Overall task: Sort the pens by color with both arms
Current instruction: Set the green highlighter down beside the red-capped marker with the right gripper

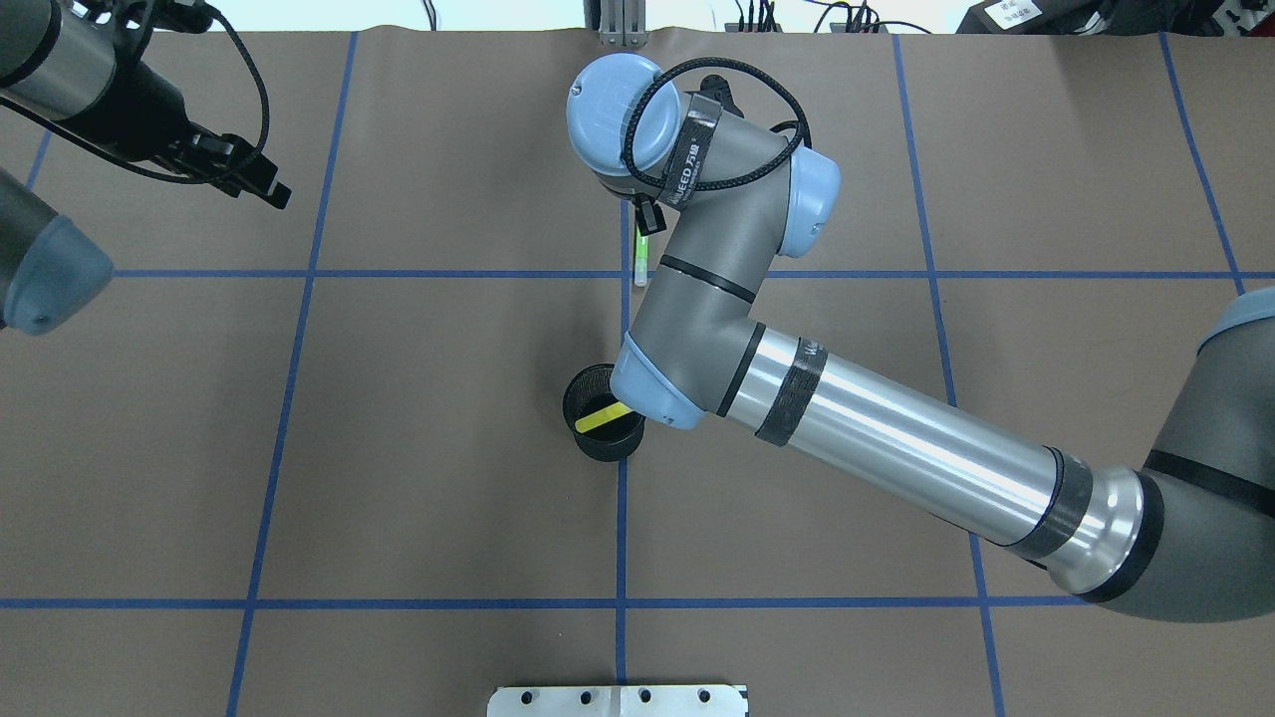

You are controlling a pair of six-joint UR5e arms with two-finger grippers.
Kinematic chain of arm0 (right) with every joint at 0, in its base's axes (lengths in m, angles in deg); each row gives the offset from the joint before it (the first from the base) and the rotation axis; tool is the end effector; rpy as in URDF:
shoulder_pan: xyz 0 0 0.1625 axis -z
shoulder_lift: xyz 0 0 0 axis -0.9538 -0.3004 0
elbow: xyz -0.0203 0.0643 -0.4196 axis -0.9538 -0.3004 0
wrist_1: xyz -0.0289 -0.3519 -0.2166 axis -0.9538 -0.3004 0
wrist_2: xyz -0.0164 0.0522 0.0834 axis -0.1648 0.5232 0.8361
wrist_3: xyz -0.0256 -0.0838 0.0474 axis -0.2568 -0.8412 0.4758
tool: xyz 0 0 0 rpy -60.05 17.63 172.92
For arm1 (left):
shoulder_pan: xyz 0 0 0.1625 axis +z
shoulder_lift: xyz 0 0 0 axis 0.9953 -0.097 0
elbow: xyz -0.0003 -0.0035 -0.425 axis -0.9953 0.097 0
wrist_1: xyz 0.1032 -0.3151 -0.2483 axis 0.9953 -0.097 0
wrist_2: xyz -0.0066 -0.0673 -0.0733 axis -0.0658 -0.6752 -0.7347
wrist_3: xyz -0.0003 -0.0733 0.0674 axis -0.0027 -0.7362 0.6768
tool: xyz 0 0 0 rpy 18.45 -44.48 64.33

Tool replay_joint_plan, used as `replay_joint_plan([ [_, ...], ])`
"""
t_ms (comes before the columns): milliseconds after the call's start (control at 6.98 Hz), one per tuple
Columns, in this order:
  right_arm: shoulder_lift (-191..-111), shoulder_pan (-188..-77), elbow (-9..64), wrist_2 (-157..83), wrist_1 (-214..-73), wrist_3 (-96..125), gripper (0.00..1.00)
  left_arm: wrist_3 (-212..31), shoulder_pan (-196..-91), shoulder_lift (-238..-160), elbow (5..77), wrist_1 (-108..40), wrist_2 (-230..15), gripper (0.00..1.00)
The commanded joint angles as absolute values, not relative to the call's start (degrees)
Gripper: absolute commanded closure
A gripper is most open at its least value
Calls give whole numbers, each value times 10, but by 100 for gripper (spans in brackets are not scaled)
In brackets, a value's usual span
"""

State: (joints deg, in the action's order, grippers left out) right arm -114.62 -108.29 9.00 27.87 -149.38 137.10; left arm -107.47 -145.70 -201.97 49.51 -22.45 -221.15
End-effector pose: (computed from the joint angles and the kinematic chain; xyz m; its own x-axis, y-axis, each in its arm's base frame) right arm -0.5616 -0.5732 0.1339 -0.1045 0.8566 0.5054 -0.8043 0.2261 -0.5496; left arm 0.2400 -0.5684 0.3221 0.4894 0.3567 -0.7958 -0.0855 0.9278 0.3632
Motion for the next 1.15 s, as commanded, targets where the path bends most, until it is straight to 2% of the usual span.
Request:
replay_joint_plan([
  [0, -1162, -1083, 120, 307, -1497, 1342, 37, -1079, -1453, -2021, 495, -224, -2211, 34],
  [286, -1228, -1100, 210, 378, -1498, 1185, 39, -1128, -1427, -2030, 504, -225, -2210, 34],
  [573, -1264, -1142, 254, 494, -1504, 1058, 40, -1177, -1407, -2041, 518, -224, -2212, 34],
  [1002, -1285, -1173, 319, 559, -1620, 851, 39, -1330, -1369, -2080, 531, -224, -2214, 34],
])
